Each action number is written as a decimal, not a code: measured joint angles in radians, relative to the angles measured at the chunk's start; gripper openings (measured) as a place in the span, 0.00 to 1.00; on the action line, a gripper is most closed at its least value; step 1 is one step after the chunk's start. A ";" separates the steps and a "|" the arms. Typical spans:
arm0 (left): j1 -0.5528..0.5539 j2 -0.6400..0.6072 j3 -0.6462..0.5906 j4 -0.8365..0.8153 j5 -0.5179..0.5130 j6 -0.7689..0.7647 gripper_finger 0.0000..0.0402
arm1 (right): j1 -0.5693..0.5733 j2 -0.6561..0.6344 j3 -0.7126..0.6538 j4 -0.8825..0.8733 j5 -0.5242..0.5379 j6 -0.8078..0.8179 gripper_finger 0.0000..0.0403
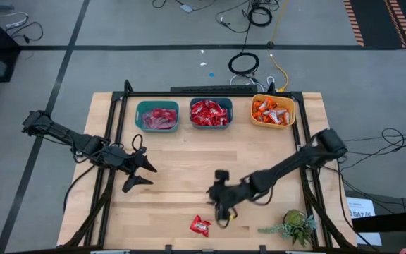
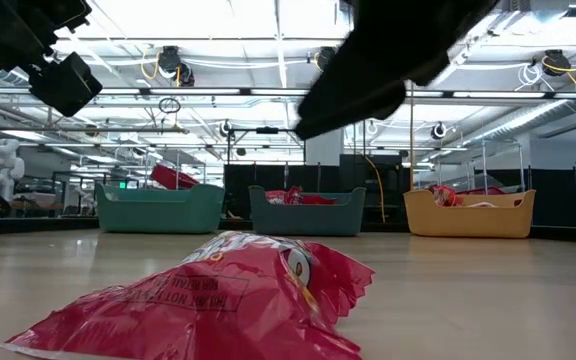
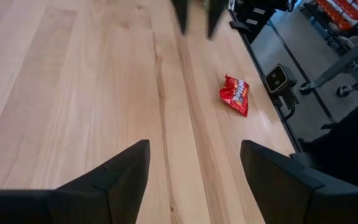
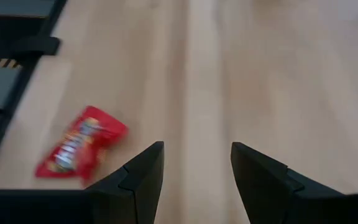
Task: Sort candy
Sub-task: Put the red candy into the blue bin
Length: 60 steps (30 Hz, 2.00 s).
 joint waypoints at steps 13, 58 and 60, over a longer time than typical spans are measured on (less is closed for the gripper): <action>0.000 0.000 0.000 -0.001 0.000 0.000 0.65 | 0.119 0.257 0.269 -0.058 0.002 0.153 0.45; 0.000 0.000 0.000 0.001 0.000 0.000 0.65 | -0.360 0.150 0.267 0.014 0.000 -0.061 0.00; 0.000 0.000 0.000 0.000 0.000 0.000 0.65 | -0.422 0.131 0.267 0.012 -0.024 -0.086 0.00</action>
